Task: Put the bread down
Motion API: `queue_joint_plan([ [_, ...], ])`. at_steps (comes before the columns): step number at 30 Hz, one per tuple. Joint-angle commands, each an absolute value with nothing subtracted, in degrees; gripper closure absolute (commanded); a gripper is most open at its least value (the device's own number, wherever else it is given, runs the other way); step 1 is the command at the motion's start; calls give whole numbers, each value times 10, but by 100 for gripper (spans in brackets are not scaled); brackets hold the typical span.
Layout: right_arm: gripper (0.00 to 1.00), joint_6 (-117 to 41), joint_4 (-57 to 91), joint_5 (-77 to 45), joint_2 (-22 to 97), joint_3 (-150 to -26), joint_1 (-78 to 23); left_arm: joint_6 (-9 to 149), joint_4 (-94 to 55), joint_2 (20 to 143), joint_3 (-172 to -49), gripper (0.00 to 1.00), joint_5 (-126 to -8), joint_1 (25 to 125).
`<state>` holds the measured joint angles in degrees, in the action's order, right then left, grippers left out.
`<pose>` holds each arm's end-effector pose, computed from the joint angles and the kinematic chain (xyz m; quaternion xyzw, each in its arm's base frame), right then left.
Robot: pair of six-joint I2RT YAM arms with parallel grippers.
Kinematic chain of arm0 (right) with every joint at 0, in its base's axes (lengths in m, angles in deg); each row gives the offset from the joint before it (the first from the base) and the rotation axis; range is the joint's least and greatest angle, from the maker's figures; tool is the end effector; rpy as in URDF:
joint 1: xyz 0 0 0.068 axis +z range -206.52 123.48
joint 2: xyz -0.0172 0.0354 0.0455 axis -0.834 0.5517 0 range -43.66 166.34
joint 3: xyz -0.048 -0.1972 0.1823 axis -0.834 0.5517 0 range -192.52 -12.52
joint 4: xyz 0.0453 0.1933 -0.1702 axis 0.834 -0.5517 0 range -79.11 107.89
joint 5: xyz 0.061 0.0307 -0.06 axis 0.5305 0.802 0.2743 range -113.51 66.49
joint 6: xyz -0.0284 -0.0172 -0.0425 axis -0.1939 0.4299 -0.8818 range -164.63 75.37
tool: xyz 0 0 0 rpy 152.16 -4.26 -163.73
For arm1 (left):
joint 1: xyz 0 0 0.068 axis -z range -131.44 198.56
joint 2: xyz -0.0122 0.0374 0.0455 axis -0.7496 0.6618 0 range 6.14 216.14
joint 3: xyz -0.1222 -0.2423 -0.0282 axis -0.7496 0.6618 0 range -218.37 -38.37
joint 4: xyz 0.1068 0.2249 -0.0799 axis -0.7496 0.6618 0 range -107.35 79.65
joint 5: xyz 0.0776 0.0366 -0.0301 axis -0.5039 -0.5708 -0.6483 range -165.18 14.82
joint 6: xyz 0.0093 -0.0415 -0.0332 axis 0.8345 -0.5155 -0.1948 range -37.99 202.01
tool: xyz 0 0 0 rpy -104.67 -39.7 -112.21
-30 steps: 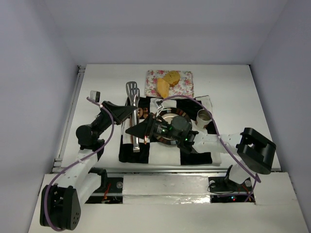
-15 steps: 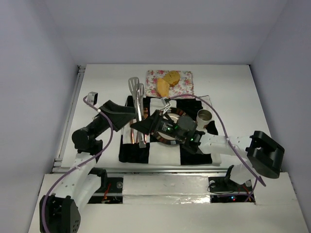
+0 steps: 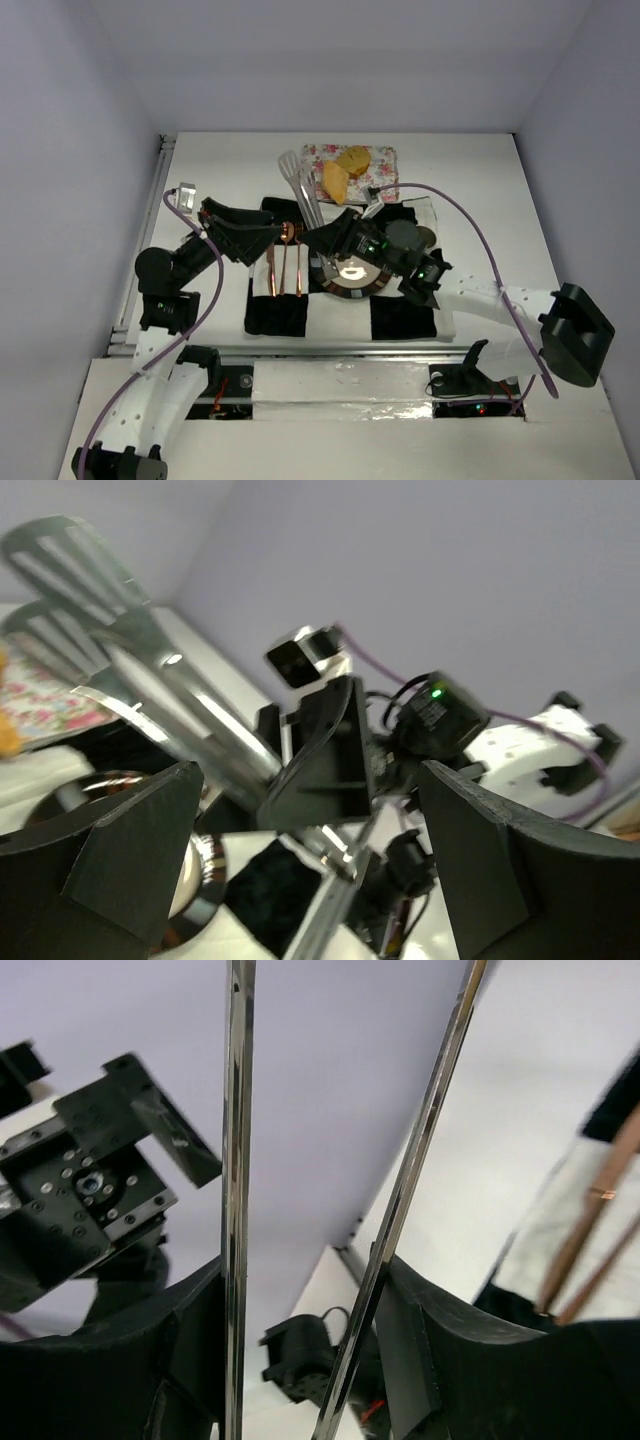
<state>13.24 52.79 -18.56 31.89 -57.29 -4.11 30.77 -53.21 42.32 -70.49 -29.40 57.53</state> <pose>0.1833 0.2432 0.3031 0.0009 0.6814 0.6169 0.3939 0.1339 -0.0470 0.3640 0.1554 0.5405 -0.5674 0.6015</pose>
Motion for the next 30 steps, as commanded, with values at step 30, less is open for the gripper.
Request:
queue_joint_plan([
  [30, 44, -101, 16, -29, 577, -873, -323, 579, -167, 269, -679, 15, -439, 582],
])
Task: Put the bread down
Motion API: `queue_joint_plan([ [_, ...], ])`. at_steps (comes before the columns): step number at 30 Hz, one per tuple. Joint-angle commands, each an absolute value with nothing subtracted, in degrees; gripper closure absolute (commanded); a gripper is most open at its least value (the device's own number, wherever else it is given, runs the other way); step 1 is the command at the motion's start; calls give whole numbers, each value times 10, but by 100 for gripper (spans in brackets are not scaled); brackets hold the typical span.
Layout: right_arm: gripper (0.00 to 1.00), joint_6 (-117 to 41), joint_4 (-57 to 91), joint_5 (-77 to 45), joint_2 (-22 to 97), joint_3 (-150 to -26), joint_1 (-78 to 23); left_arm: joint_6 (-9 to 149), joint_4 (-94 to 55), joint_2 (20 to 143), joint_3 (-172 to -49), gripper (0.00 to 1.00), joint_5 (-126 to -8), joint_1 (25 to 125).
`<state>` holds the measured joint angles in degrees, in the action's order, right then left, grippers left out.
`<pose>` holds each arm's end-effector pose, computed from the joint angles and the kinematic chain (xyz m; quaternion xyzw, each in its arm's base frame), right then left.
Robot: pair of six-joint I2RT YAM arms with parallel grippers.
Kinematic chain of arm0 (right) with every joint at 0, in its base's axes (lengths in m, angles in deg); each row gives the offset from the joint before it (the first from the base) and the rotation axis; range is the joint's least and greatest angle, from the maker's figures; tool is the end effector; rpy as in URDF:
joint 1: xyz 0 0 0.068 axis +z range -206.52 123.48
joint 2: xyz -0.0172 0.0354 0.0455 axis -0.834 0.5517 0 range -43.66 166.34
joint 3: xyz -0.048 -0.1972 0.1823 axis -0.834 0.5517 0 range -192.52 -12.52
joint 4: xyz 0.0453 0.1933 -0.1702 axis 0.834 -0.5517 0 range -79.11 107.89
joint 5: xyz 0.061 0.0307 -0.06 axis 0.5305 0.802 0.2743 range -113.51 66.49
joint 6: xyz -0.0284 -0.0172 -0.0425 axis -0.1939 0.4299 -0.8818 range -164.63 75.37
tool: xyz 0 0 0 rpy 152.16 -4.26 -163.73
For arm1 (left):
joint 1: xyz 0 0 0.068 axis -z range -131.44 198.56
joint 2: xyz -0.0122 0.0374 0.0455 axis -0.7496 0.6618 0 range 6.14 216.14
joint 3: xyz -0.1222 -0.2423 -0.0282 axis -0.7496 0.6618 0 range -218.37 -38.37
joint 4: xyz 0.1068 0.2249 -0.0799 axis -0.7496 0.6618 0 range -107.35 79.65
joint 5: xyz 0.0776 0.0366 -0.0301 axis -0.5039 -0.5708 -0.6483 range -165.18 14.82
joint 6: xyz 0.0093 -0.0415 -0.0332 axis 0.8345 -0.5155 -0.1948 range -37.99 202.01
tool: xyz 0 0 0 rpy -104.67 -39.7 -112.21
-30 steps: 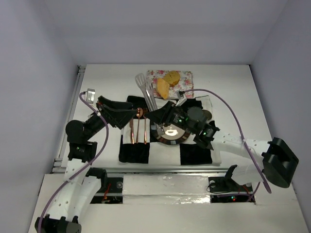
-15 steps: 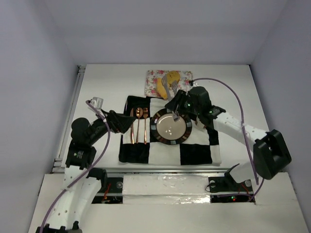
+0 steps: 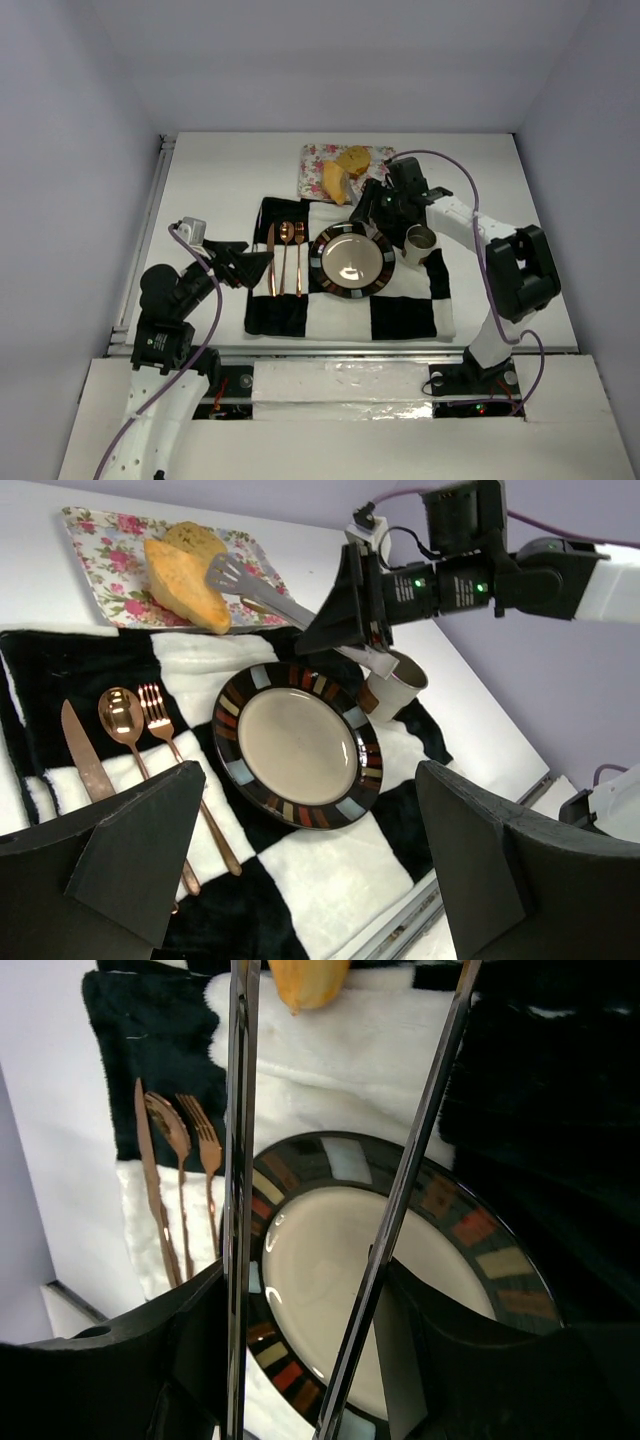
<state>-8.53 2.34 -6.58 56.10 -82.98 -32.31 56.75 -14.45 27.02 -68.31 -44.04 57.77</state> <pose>0.3464 0.1671 0.2299 0.0385 0.9143 0.3082 0.2600 0.1053 -0.0358 0.3167 0.1079 0.6652 -0.3836 0.6314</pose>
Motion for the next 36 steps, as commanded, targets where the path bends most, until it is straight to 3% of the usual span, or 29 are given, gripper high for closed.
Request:
queue_joint_plan([
  [1, 43, -100, 17, -22, 585, -877, -323, 579, -167, 267, -679, 15, -440, 587],
  [8, 44, -77, 60, 27, 625, -884, -323, 579, -170, 264, -676, 15, -442, 588],
  [13, 60, -69, 93, 14, 595, -856, -323, 579, -170, 266, -676, 15, -442, 588],
  [16, 66, -69, 109, 17, 538, -820, -323, 579, -170, 270, -676, 16, -442, 588],
  [23, 66, -75, 96, 57, 377, -700, -323, 578, -169, 278, -676, 16, -444, 588],
  [31, 66, -21, 48, 30, 104, -494, -242, 576, -170, 285, -676, 17, -444, 588],
  [36, 66, 45, 44, -1, 24, -421, -176, 575, -169, 288, -676, 17, -441, 588],
])
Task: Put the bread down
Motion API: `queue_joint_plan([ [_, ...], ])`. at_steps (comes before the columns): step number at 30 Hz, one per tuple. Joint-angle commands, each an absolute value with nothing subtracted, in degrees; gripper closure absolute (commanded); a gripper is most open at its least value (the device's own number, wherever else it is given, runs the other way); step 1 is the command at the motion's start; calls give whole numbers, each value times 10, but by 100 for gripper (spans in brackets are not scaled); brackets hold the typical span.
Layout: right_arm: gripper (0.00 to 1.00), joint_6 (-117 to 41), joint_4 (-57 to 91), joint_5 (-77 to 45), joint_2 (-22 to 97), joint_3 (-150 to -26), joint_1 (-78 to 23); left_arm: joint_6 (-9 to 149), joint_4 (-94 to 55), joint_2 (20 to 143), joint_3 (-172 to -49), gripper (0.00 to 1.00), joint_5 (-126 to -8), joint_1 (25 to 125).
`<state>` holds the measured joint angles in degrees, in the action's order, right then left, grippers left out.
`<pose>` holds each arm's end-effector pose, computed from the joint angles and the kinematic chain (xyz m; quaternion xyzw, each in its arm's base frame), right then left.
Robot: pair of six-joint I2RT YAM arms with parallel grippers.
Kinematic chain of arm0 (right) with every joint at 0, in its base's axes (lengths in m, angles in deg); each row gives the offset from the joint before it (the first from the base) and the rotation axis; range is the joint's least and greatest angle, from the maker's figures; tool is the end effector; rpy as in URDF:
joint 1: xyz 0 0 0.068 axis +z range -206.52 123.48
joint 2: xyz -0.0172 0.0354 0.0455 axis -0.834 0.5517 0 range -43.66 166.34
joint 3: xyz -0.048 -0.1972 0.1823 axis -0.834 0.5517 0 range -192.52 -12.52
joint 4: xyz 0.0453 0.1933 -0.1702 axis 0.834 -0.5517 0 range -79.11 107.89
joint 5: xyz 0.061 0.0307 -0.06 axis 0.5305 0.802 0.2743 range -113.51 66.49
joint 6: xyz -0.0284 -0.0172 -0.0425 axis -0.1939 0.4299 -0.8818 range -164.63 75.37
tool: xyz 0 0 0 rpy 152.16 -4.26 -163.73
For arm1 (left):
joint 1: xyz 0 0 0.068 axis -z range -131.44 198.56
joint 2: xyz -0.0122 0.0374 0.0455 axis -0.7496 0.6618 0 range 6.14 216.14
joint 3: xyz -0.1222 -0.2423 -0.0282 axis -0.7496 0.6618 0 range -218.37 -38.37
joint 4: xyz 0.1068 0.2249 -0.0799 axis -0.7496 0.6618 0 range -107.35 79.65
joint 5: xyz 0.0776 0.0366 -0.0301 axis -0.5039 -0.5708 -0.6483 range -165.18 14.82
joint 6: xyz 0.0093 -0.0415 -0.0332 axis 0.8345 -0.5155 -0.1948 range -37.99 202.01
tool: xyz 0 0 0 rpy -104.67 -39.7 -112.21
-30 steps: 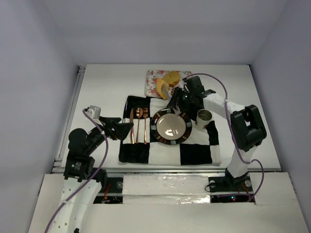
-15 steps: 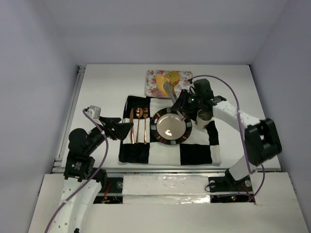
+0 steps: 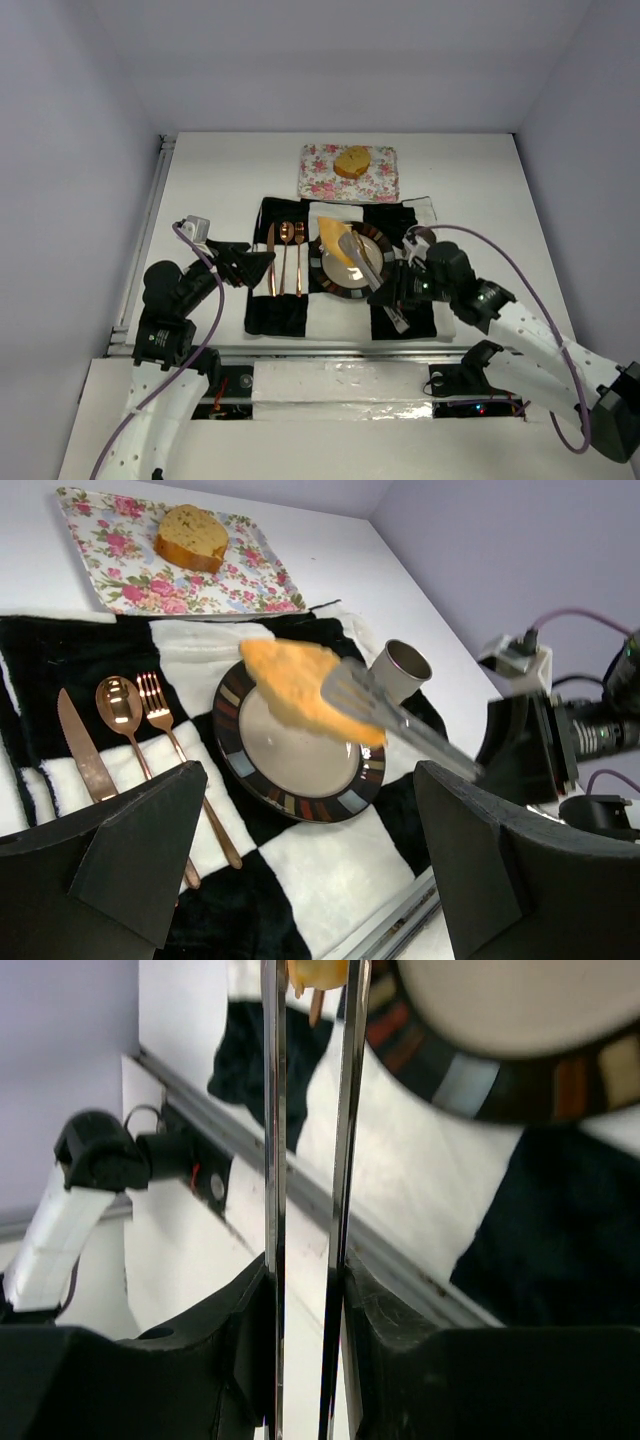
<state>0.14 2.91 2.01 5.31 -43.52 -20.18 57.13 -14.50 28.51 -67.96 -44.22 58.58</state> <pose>0.1418 0.1234 0.2364 -0.0421 0.8624 0.4502 0.2277 0.1106 -0.0382 0.3123 0.1094 0.6748 -0.3850 0.6200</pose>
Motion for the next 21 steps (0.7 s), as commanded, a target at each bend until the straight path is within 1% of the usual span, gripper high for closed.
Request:
queue_joint_plan([
  [1, 66, 49, 46, -3, 19, -409, -171, 576, -170, 289, -676, 17, -441, 588],
  [4, 66, 65, 73, 3, 24, -396, -156, 574, -170, 284, -675, 17, -443, 588],
  [9, 66, 64, 94, -5, 64, -399, -136, 573, -170, 278, -675, 17, -444, 588],
  [12, 58, 61, 81, -32, 59, -413, -136, 573, -169, 278, -676, 17, -443, 588],
  [13, 50, 62, 77, -38, 51, -419, -136, 573, -170, 278, -675, 17, -443, 588],
  [14, 48, 61, 72, -45, 49, -425, -136, 574, -170, 278, -675, 17, -442, 588],
  [17, 45, 54, 50, -80, 38, -449, -136, 574, -170, 279, -675, 18, -440, 588],
  [21, 47, 50, 34, -132, 34, -478, -136, 574, -169, 277, -675, 18, -436, 588],
])
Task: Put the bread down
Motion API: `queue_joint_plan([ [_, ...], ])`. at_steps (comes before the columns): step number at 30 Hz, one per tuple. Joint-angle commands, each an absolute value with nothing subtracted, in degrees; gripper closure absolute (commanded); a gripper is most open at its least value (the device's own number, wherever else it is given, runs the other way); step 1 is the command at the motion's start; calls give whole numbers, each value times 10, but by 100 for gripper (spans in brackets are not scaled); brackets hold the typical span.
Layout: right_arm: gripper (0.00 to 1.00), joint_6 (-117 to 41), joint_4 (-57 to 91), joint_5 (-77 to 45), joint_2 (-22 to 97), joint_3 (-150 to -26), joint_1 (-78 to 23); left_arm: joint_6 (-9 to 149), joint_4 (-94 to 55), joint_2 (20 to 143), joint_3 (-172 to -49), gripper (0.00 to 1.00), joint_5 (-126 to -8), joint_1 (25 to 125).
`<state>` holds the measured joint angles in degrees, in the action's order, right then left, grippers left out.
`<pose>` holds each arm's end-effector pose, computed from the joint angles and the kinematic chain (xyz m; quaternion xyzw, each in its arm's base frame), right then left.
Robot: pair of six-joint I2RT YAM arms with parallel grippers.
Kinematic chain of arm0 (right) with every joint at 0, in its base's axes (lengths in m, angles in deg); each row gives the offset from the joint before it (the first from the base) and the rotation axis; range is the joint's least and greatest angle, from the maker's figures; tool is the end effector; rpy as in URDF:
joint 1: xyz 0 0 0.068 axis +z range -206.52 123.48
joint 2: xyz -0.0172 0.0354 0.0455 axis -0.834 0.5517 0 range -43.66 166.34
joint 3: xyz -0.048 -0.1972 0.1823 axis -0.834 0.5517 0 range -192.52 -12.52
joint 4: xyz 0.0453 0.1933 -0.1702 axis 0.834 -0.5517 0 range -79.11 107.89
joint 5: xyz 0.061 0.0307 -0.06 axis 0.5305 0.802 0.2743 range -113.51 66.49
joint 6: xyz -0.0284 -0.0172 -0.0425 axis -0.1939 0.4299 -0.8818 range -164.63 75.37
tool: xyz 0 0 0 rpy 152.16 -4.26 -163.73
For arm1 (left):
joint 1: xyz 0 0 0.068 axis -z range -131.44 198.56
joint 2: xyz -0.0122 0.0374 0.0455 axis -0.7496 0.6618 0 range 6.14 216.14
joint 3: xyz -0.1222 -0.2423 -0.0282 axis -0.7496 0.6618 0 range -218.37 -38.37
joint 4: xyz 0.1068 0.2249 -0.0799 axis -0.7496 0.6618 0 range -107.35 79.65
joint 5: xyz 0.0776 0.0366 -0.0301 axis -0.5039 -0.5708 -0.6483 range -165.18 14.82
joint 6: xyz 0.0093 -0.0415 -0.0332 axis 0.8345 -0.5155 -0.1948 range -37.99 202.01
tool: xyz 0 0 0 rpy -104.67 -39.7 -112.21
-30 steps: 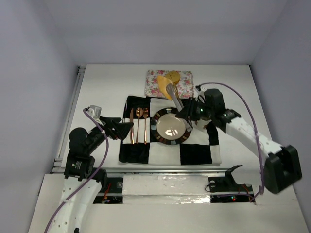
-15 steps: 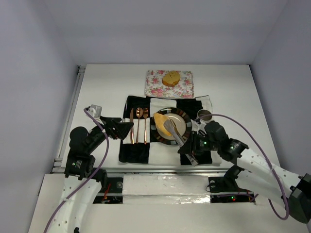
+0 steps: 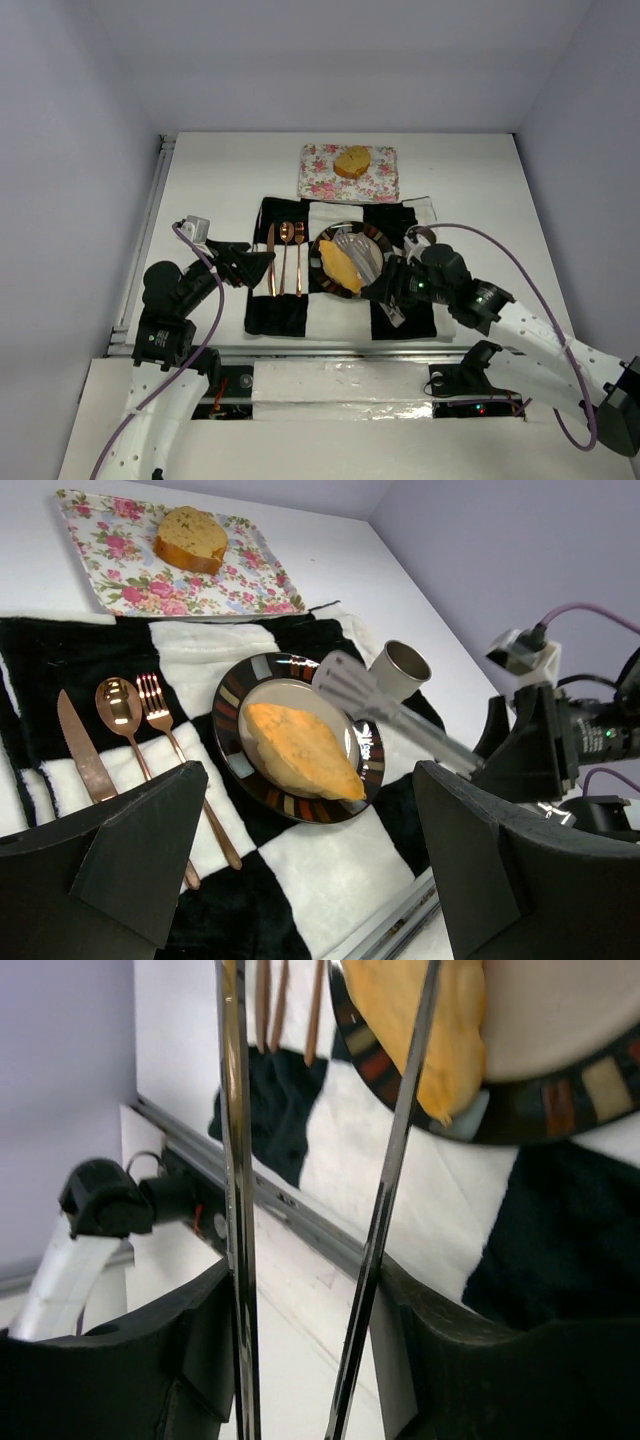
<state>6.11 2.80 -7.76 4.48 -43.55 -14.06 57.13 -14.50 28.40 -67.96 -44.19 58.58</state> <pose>0.1316 0.1336 0.2377 -0.0033 0.8698 0.4302 0.2417 0.1103 -0.0381 0.3125 0.1098 0.6742 -0.3852 0.6206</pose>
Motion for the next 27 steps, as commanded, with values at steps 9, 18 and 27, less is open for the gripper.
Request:
queue_joint_plan([
  [9, 50, 20, 124, -146, 205, -602, -242, 574, -184, 269, -674, 18, -429, 588],
  [18, 53, 14, 129, -95, 490, -798, -357, 574, -187, 253, -672, 18, -430, 593],
  [27, 53, 5, 66, -79, 657, -963, -400, 575, -185, 238, -673, 18, -434, 610],
])
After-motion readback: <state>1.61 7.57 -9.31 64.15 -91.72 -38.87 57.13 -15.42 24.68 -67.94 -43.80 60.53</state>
